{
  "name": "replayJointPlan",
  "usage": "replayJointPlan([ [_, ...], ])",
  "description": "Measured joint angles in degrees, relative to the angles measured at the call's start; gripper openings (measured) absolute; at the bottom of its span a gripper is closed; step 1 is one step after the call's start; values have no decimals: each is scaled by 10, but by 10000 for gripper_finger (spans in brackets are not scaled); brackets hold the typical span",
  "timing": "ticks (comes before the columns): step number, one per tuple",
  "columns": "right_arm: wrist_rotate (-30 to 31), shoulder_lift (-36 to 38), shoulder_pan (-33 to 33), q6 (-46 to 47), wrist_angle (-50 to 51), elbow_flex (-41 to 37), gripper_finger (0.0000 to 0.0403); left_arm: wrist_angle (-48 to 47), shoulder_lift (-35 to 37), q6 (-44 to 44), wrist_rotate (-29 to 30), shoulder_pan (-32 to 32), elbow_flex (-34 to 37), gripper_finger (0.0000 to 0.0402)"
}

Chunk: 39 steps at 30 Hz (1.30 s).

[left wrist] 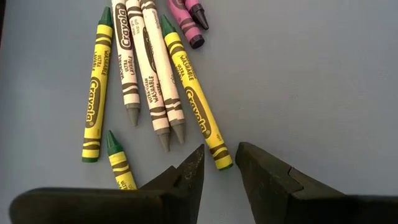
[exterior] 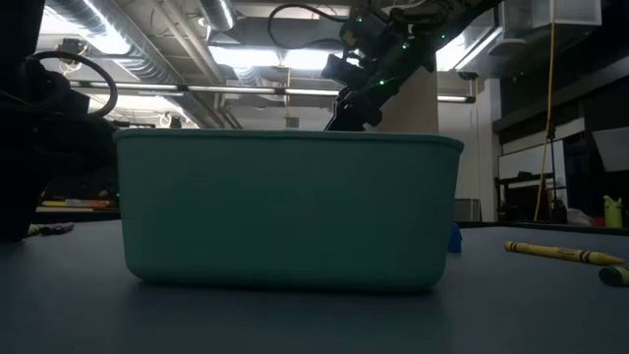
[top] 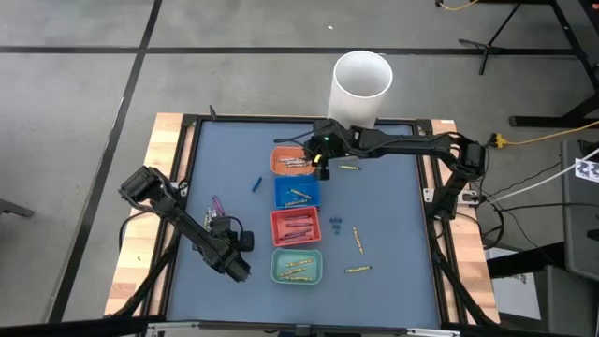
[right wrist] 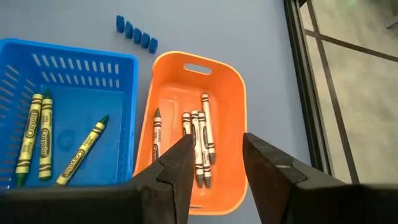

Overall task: Sort crayons
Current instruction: Put the green crayon into the blue bin

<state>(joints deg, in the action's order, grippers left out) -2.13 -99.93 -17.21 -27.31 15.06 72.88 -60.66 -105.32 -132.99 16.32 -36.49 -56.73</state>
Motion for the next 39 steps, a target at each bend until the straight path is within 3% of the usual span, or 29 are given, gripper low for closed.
replayJointPlan([
  [5,0,2,0,0,2,0,136,0,0,0,2,0,0,88],
  [18,0,3,0,-15,42,0,136,-3,-1,16,-3,1,0,6],
  [33,25,109,0,-17,134,1,136,-9,3,48,25,-7,-3,5],
  [39,26,168,-1,-17,170,1,136,-16,3,62,97,-6,-18,5],
])
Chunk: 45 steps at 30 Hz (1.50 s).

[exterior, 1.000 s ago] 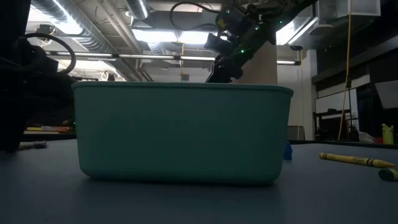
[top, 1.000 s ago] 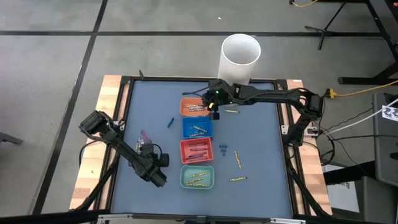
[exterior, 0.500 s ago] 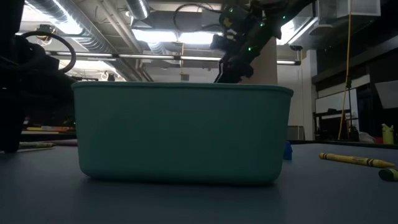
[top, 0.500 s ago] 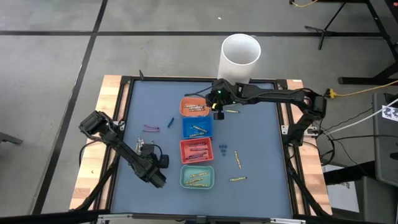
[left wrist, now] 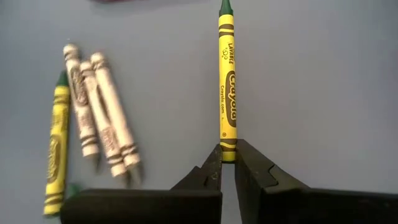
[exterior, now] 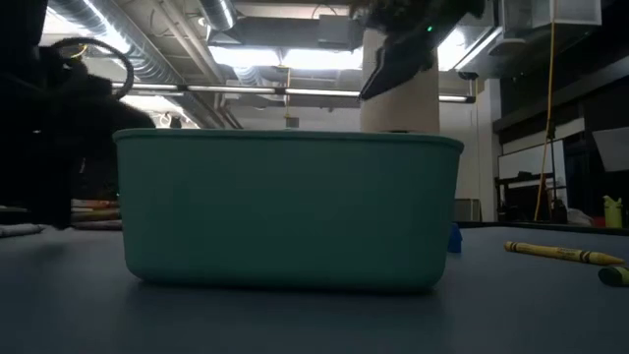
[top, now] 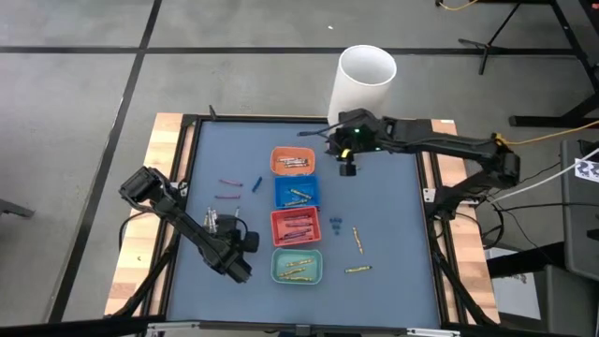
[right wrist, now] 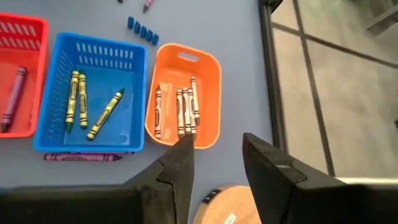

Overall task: Sort crayons
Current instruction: Put the green crayon into the blue bin

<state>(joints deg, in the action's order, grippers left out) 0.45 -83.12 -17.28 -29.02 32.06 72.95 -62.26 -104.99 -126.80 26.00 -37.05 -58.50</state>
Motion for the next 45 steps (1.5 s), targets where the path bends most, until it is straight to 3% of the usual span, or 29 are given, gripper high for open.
replayJointPlan([
  [11,-5,51,0,5,39,0,136,-16,1,36,69,0,-53,5],
  [19,-21,58,0,6,148,0,136,-57,2,150,163,21,-117,5],
  [25,-21,59,0,17,216,0,136,-67,2,367,214,70,-172,5],
  [31,-31,59,0,39,272,0,136,-41,2,647,206,140,-210,5],
  [39,-31,59,0,48,263,-49,136,59,3,943,95,231,-213,5],
  [45,-31,58,0,53,216,-102,136,106,3,1043,59,275,-213,5],
])
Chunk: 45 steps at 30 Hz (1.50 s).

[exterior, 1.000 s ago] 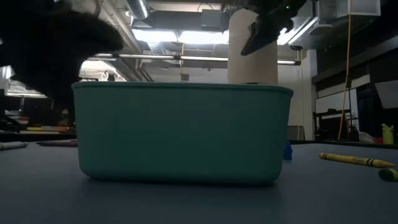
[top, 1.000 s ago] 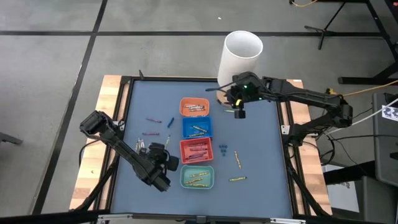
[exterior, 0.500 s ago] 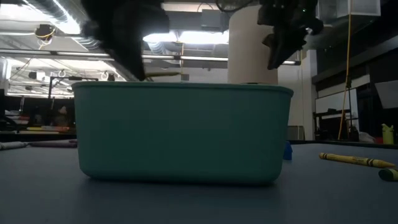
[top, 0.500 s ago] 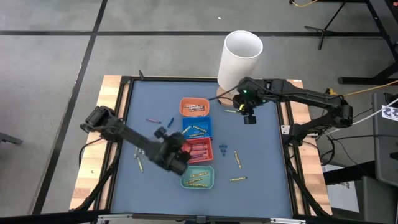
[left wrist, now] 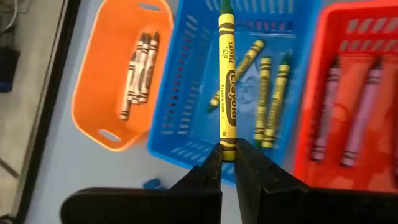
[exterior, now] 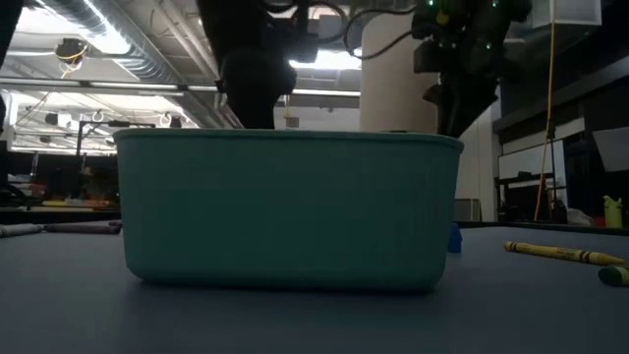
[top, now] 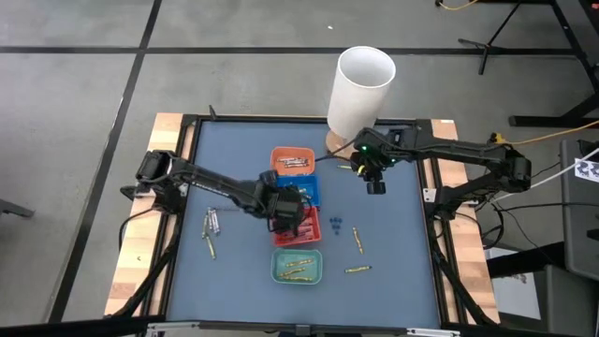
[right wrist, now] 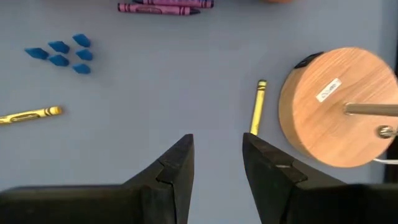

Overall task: Sort crayons
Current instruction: Put the green crayon into the blue bin

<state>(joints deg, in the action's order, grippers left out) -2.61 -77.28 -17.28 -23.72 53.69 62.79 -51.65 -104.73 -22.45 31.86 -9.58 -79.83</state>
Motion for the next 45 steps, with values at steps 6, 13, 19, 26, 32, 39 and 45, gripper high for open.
replayJointPlan([
  [6,0,0,0,20,-51,-56,136,-1,0,6,0,23,0,5],
  [13,0,-2,0,26,-166,-133,136,-1,0,7,-40,37,0,19],
  [19,23,-2,0,25,-270,-191,136,-1,0,7,-45,40,0,66],
  [26,89,-2,-1,25,-352,-228,136,0,0,7,-45,40,0,98],
  [32,79,-6,-33,25,-379,-244,136,14,0,5,-45,40,0,100],
  [39,33,-26,-94,25,-377,-244,136,26,0,5,-45,40,0,100],
  [45,-1,-69,-128,24,-396,-244,136,29,0,5,-45,40,0,100],
])
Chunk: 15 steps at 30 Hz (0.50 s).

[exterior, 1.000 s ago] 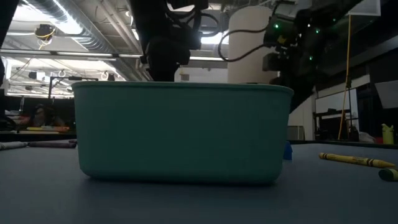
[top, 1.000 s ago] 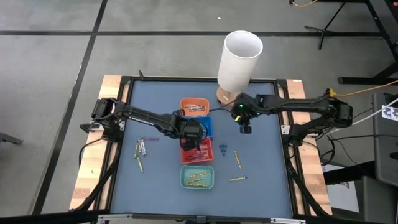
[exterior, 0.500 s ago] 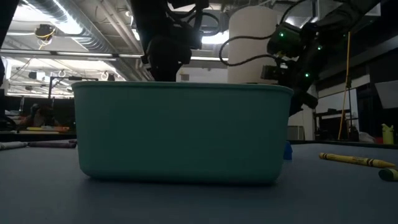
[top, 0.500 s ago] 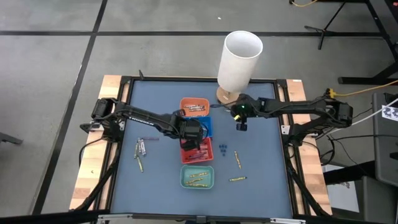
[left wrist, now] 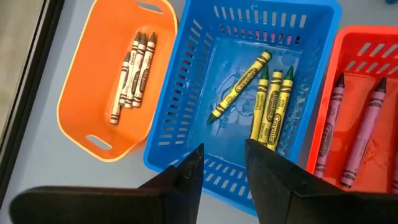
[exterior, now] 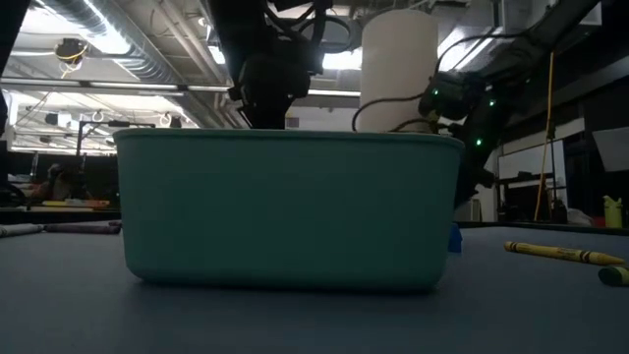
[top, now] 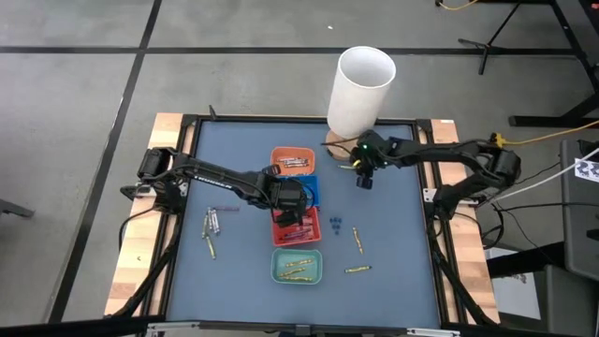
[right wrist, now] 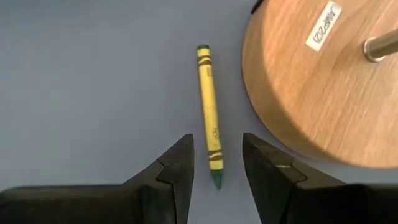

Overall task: Sort crayons
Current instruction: Put the green crayon into the blue bin

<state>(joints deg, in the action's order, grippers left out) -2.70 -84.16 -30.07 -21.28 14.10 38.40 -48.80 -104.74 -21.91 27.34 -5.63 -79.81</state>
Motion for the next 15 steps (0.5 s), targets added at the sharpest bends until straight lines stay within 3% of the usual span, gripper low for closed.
replayJointPlan([
  [15,-5,-73,-3,-1,-41,3,136,0,0,0,1,0,0,100],
])
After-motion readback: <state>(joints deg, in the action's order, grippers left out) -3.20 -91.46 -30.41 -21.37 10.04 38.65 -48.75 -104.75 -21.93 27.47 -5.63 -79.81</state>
